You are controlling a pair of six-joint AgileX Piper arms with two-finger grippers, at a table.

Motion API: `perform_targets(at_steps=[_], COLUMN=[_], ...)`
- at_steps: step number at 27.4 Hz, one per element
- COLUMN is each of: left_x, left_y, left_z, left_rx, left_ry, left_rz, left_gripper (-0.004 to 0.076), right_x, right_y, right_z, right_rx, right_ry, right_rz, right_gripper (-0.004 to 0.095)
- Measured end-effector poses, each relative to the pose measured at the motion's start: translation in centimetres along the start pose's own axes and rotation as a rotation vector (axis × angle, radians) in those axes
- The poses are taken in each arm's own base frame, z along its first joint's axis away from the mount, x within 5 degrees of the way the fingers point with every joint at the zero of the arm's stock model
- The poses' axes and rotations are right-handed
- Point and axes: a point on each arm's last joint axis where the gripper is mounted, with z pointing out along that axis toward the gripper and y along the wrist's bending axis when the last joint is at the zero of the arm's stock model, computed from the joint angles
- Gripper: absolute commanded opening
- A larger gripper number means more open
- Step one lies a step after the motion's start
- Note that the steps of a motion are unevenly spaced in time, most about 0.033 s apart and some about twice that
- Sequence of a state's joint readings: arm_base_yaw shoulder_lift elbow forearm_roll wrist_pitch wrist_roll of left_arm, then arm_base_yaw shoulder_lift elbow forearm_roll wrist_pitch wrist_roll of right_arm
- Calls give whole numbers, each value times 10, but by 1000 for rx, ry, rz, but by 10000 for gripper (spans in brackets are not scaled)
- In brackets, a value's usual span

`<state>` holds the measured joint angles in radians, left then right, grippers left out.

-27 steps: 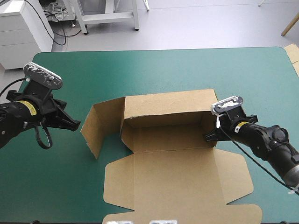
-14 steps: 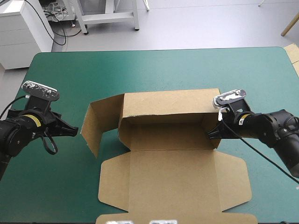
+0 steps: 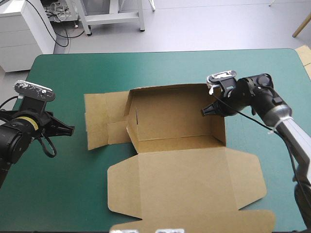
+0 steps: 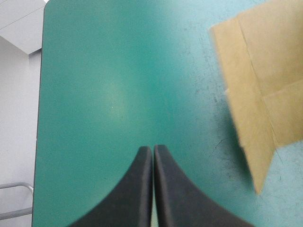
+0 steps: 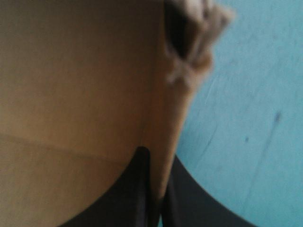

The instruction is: Fold the box

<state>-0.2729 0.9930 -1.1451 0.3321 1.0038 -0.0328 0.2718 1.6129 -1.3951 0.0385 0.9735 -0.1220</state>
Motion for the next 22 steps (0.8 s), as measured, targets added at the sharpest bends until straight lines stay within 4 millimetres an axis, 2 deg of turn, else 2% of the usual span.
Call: perform_targets(at_steps=[4, 5, 6, 7, 9, 14, 22], left_x=[0, 0, 0, 0, 0, 0, 0], left_y=[0, 0, 0, 0, 0, 0, 0], left_z=[0, 0, 0, 0, 0, 0, 0], left_rx=[0, 0, 0, 0, 0, 0, -2], left_ry=[1, 1, 1, 1, 0, -3, -6], left_rz=[-5, -8, -10, -12, -15, -19, -49], left_gripper=[-8, -8, -8, -8, -8, -8, -8], right_x=[-22, -25, -28, -29, -36, -50, -68], right_y=[-2, -3, -3, -3, -3, -4, -3], right_z=[20, 23, 27, 28, 22, -2, -64], right_rx=[7, 7, 7, 5, 4, 10, 20], right_ry=[-46, -42, -18, -6, -10, -44, -138], right_rz=[-28, -35, -47, -51, -64, -74, -81], right_gripper=[218, 345, 423, 560, 661, 682, 682])
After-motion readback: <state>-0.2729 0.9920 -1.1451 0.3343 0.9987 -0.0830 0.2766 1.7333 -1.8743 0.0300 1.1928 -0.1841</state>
